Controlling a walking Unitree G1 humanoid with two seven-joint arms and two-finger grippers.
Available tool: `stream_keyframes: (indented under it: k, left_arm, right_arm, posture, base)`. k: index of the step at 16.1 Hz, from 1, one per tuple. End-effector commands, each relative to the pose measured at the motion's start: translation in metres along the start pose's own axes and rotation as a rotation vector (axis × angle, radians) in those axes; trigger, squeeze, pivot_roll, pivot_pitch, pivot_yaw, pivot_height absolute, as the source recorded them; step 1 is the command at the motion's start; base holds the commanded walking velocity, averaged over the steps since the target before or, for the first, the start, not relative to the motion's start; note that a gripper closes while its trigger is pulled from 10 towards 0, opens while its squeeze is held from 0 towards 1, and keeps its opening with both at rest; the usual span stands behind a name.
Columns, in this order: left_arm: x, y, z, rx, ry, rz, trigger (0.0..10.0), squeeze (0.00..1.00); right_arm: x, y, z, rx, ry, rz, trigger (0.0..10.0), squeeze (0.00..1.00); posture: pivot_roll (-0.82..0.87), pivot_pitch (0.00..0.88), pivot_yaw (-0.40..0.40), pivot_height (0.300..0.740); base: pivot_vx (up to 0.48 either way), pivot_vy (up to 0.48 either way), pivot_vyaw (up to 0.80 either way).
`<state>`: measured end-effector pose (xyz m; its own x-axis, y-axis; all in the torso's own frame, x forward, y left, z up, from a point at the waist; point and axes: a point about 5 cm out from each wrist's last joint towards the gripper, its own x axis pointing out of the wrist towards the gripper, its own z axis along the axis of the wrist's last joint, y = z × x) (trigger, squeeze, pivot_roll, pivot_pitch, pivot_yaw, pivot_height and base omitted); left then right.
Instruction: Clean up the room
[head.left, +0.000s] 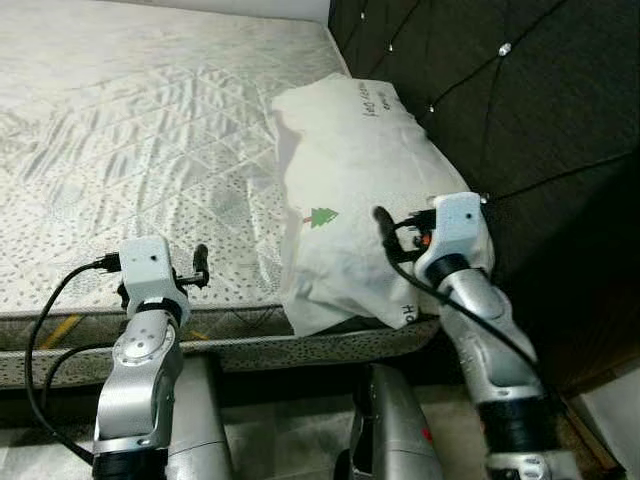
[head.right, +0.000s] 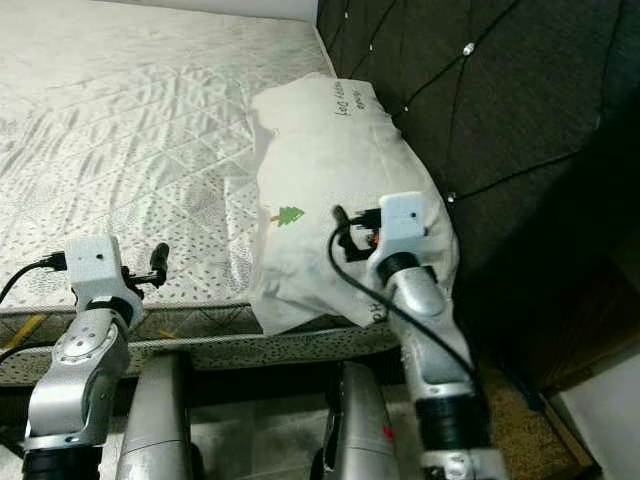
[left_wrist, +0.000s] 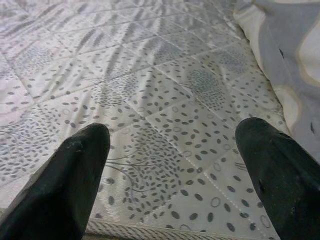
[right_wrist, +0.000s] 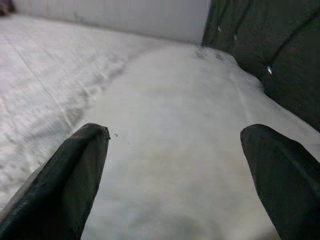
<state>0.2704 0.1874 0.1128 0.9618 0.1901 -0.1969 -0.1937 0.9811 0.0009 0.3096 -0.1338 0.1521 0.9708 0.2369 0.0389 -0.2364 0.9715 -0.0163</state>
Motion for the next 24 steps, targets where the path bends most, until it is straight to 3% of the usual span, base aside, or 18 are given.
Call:
stream_keyframes:
  k: [1,3,4,7,9,10,11,12,13,15,18,20,24]
  left_arm:
    - [0.0,0.001,0.005,-0.002,-0.012,0.004,10.0,0.0]
    - [-0.001,-0.003,0.007,0.029,-0.031,-0.04,10.0,0.0]
    - [-0.001,-0.003,0.006,0.037,-0.027,-0.044,10.0,0.0]
    - [0.0,-0.003,0.005,0.031,-0.019,-0.046,10.0,0.0]
    - [0.001,-0.009,0.006,-0.001,-0.042,-0.067,10.0,0.0]
    - [0.0,-0.015,0.01,-0.011,-0.067,-0.1,10.0,0.0]
    - [0.0,-0.019,0.011,-0.012,-0.071,-0.107,10.0,0.0]
    - [0.0,-0.023,0.012,-0.005,-0.077,-0.13,10.0,0.0]
    - [-0.001,-0.026,0.014,0.002,-0.089,-0.15,10.0,0.0]
    - [-0.004,-0.027,0.012,-0.035,-0.094,-0.16,10.0,0.0]
    - [-0.006,-0.028,0.0,-0.068,-0.06,-0.137,10.0,0.0]
    - [-0.006,-0.03,-0.002,-0.079,-0.054,-0.151,10.0,0.0]
    - [-0.005,-0.035,0.003,-0.064,-0.077,-0.179,10.0,0.0]
  right_arm:
    - [-0.003,-0.001,0.004,-0.019,-0.033,0.0,10.0,1.0]
    - [-0.007,-0.008,-0.001,-0.006,-0.023,-0.031,10.0,1.0]
    - [-0.01,-0.017,-0.009,-0.036,0.014,-0.07,10.0,0.0]
    - [-0.012,-0.02,-0.013,0.049,0.028,-0.087,10.0,0.0]
    - [-0.011,-0.019,-0.015,0.057,0.036,-0.124,10.0,0.0]
    - [-0.01,-0.016,-0.015,0.009,0.034,-0.143,10.0,0.0]
    - [-0.01,-0.01,-0.014,0.077,0.018,-0.079,10.0,0.0]
    - [-0.007,-0.011,-0.01,0.074,-0.006,-0.137,10.0,0.0]
    - [-0.005,-0.013,-0.006,-0.01,-0.029,-0.187,10.0,0.0]
    - [-0.006,-0.011,-0.004,0.062,-0.008,-0.129,10.0,0.0]
    - [-0.017,-0.012,-0.017,0.069,0.026,-0.18,10.0,0.0]
    - [-0.016,-0.009,-0.015,0.069,0.019,-0.154,10.0,0.0]
    - [-0.008,-0.017,-0.006,0.104,-0.007,-0.168,10.0,0.0]
  posture:
    - [0.04,0.0,-0.099,0.525]
    - [0.04,0.0,-0.08,0.525]
    - [0.04,0.0,-0.077,0.525]
    - [0.04,0.0,-0.076,0.525]
    - [0.03,0.0,-0.074,0.525]
    - [0.03,0.0,-0.079,0.525]
    - [0.03,0.0,-0.082,0.525]
    - [0.03,0.0,-0.084,0.525]
    - [0.02,0.0,-0.083,0.525]
    - [0.02,0.0,-0.083,0.525]
    - [0.0,0.0,-0.081,0.525]
    - [-0.01,0.0,-0.085,0.525]
    - [0.0,0.0,-0.08,0.564]
  base:
    - [0.0,0.0,0.0]
    - [0.0,0.0,0.0]
    - [0.0,0.0,0.0]
    - [0.0,0.0,0.0]
    - [0.0,0.0,0.0]
    - [0.0,0.0,0.0]
    - [0.0,0.0,0.0]
    - [0.0,0.0,0.0]
    - [0.0,0.0,0.0]
    - [0.0,0.0,0.0]
    - [0.0,0.0,0.0]
    - [0.0,0.0,0.0]
    - [0.0,0.0,0.0]
